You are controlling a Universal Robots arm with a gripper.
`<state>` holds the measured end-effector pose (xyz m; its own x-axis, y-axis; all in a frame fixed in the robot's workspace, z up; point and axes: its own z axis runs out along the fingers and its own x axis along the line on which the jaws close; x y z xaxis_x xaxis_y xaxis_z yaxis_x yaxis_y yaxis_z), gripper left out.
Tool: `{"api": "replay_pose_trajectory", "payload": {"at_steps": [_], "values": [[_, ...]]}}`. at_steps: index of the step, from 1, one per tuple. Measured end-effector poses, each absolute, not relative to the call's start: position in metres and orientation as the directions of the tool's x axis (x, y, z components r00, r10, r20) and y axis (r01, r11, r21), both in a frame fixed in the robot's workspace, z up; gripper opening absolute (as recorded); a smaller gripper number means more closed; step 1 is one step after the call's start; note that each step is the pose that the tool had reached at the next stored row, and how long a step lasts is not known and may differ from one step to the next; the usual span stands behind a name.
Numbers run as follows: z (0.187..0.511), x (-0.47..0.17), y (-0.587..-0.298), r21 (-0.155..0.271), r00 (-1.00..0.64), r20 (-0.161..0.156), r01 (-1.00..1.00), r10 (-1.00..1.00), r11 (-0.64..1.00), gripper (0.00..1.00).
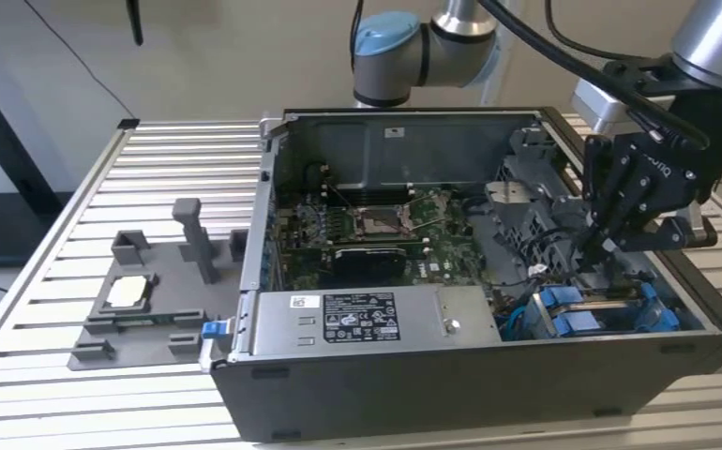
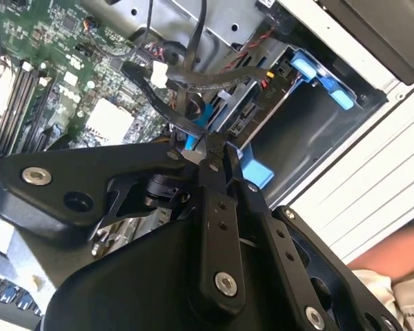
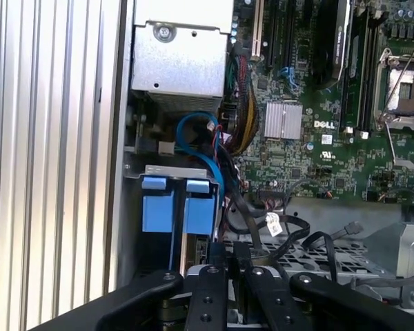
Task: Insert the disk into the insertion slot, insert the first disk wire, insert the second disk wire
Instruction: 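Insert the second disk wire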
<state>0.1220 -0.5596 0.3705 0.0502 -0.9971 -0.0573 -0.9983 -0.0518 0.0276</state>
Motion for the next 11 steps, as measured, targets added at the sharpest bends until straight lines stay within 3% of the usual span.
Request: {"api": "replay_pose_trajectory", "payload": {"at_steps": [11], "values": [[0.362,0.137,-0.566,0.06,0.052,-0.059,-0.997,-0.997,-0.055,0.16]]}}
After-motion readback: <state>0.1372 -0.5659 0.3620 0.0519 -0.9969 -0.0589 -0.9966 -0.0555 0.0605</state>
